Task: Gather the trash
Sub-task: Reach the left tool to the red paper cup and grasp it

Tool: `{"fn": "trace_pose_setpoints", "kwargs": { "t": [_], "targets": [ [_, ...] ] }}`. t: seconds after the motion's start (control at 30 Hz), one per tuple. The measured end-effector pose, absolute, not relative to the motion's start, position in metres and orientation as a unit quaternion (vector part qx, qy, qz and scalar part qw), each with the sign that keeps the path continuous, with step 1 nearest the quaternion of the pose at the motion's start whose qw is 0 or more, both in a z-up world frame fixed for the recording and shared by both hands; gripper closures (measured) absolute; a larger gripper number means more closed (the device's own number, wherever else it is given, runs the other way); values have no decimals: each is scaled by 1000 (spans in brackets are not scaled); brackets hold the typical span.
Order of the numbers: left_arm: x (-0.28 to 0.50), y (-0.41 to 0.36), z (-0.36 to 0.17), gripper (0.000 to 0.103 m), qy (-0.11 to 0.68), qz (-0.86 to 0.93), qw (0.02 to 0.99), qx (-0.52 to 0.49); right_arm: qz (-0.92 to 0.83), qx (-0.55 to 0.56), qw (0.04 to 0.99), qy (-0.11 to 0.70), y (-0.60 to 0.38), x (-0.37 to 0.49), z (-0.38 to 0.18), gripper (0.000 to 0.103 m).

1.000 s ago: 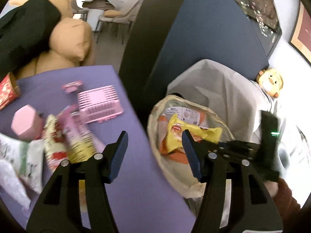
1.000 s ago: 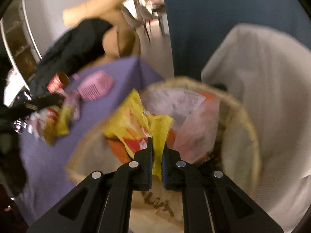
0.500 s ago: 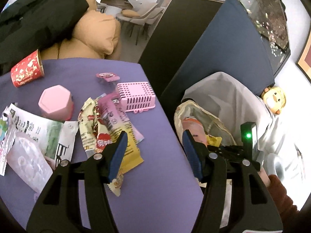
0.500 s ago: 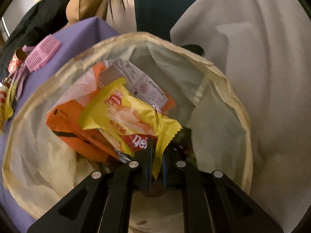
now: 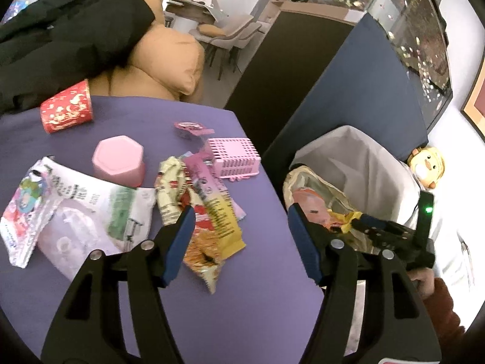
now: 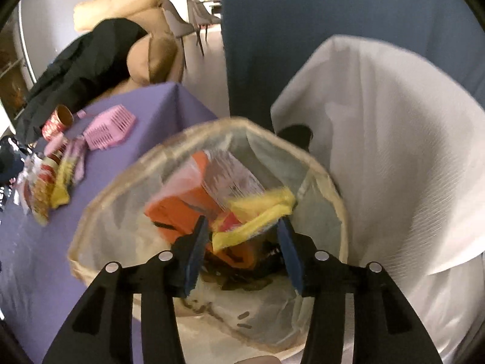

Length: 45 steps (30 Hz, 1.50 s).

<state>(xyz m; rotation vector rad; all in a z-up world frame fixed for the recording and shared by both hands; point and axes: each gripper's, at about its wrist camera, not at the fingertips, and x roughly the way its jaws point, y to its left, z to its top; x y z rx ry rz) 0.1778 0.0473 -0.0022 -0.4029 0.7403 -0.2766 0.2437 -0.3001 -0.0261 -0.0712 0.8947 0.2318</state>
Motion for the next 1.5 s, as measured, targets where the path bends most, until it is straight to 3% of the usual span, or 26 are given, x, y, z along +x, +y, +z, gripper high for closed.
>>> {"fn": "trace_pose_setpoints", "kwargs": {
  "t": [0.33, 0.57, 0.77, 0.97, 1.2, 1.37, 1.5],
  "targets": [
    [160, 102, -4, 42, 342, -89, 910, -215, 147, -38, 914, 377, -254, 229, 17, 47],
    [154, 150, -6, 42, 331, -38, 919, -208, 229, -19, 904, 360, -207, 223, 18, 29],
    [170, 194, 4, 42, 310, -12, 935, -172, 280, 24, 897, 342, -168, 226, 16, 29],
    [233, 231, 21, 42, 292, -48, 952, -79, 265, -35, 899, 348, -131, 230, 5, 29],
    [317, 250, -18, 42, 374, -120, 919, -40, 240, -56, 886, 393, -127, 257, -21, 28],
    [342, 242, -39, 37, 393, -112, 912, 41, 237, -58, 881, 406, -128, 263, -28, 28],
    [356, 247, -47, 36, 413, -82, 906, 43, 239, -56, 877, 414, -122, 270, -31, 28]
  ]
}}
